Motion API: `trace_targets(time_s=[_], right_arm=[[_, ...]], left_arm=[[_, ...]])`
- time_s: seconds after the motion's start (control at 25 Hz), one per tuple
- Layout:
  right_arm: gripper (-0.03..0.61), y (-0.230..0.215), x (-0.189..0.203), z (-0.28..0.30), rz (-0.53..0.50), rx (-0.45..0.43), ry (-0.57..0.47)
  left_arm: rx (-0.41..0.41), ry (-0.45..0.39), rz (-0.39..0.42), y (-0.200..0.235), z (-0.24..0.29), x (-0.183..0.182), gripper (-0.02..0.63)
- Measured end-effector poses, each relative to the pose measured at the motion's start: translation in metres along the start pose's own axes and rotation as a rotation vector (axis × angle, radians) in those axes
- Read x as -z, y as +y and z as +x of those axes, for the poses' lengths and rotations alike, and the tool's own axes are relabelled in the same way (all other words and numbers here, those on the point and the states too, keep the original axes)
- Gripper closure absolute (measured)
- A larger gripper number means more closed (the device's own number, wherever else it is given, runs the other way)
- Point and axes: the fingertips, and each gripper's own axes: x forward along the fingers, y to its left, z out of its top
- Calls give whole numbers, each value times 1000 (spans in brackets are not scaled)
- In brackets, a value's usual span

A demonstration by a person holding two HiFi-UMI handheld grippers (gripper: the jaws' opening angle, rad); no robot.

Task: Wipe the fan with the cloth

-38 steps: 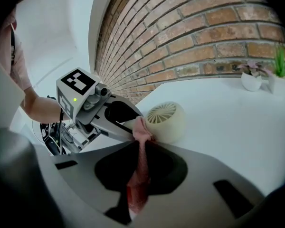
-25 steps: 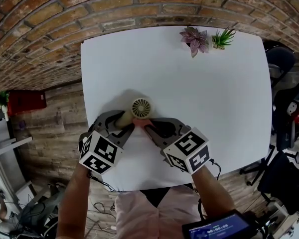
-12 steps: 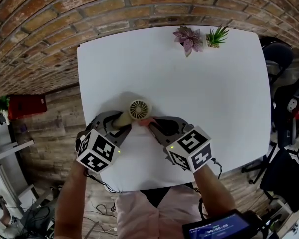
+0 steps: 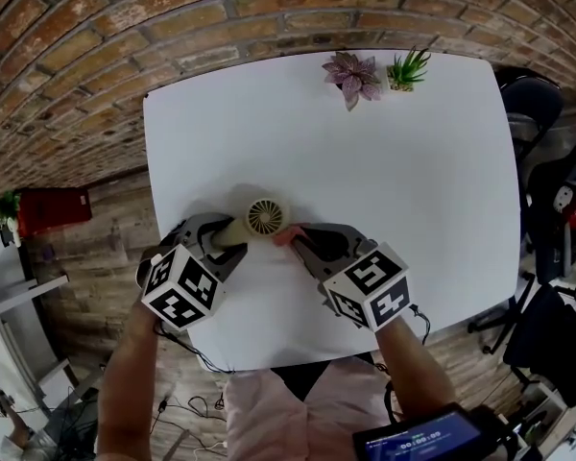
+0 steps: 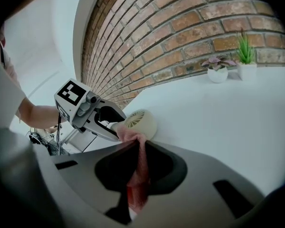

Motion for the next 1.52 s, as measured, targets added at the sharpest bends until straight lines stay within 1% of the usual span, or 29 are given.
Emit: trace_targets(time_s=[0.24, 0.92, 1.16, 1.32, 1.52], right_arm=[[541, -10, 1, -5, -5, 19, 2], [541, -25, 1, -13, -36, 56, 16], [541, -28, 2, -14, -82, 78, 38], [541, -29, 2, -14, -87, 76, 40], [541, -30, 3, -15, -111, 71, 51]], left_arm=[[31, 42, 81, -2, 2, -2, 416], [101, 145, 275, -8, 5, -7, 416], [122, 184, 355, -10, 7, -8, 416], [140, 204, 398, -11, 9, -9, 416], [159, 234, 477, -14, 10, -10, 416]])
